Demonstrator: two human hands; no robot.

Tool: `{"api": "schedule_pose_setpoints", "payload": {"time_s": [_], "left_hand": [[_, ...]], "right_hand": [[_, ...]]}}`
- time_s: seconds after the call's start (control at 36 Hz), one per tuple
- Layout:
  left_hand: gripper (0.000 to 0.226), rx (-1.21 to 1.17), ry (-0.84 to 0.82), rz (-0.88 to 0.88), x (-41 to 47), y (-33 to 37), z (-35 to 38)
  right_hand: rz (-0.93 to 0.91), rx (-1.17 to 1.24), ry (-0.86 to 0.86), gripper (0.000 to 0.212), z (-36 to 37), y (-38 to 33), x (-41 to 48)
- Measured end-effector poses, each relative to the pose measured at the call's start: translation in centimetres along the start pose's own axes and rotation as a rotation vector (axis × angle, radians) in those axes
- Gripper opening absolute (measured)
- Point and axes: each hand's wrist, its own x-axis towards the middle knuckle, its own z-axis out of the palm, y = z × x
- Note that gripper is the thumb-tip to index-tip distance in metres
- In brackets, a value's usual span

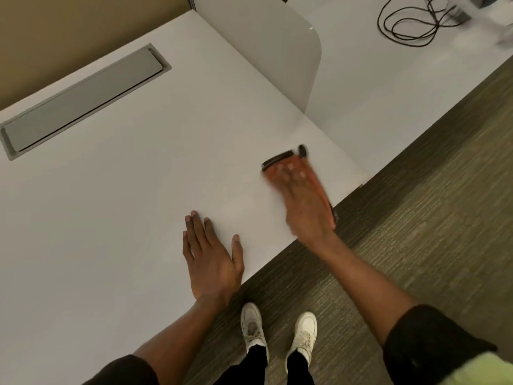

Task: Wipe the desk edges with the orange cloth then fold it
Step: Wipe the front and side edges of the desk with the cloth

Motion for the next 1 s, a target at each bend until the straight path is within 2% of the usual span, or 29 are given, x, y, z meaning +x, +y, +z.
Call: {"api": "schedule_pose_setpoints", "payload": {"time_s": [0.08, 0.19, 0.28, 0.44, 0.53, 0.67, 0.78, 0.92, 1.0], "left_hand": [[0.085, -0.003, -0.006, -0.010, 0.0, 0.0, -0.2], [0.085, 0.000, -0.002, -0.010, -0.1, 0.1, -0.1], [0.085, 0.001, 0.004, -0.009, -0.1, 0.2, 0.0], [0.084, 0.006, 0.028, -0.013, 0.0, 0.2, 0.4], [0.084, -0.004, 0.027, -0.013, 0.0, 0.2, 0.2], [0.084, 0.002, 0.009, -0.009, -0.1, 0.3, -0.1], [0.084, -0.002, 0.000, -0.013, 0.0, 0.5, -0.6], [0.085, -0.022, 0.000, -0.012, -0.1, 0.7, -0.8], [0.085, -0.033, 0.008, -0.016, -0.1, 0.9, -0.9]], "right_hand": [[0.215, -0.049, -0.009, 0.094, -0.7, 3.3, 4.9], [0.367, 0.030, 0.040, 0.079, -0.3, 3.8, 8.7], [0.336, 0.085, 0.032, 0.083, 0.0, 1.3, 7.7], [0.043, 0.122, -0.021, 0.080, 1.2, -5.2, -0.7], [0.091, 0.076, -0.020, 0.076, 1.0, -3.7, -2.7], [0.387, -0.160, -0.037, 0.091, -0.5, 5.5, 3.6], [0.514, -0.187, -0.068, 0.087, -1.0, 8.5, 6.8], [0.384, -0.204, 0.030, 0.081, -0.2, 2.7, 2.3], [0.254, -0.074, 0.046, 0.077, 0.3, -1.9, -2.8]]}}
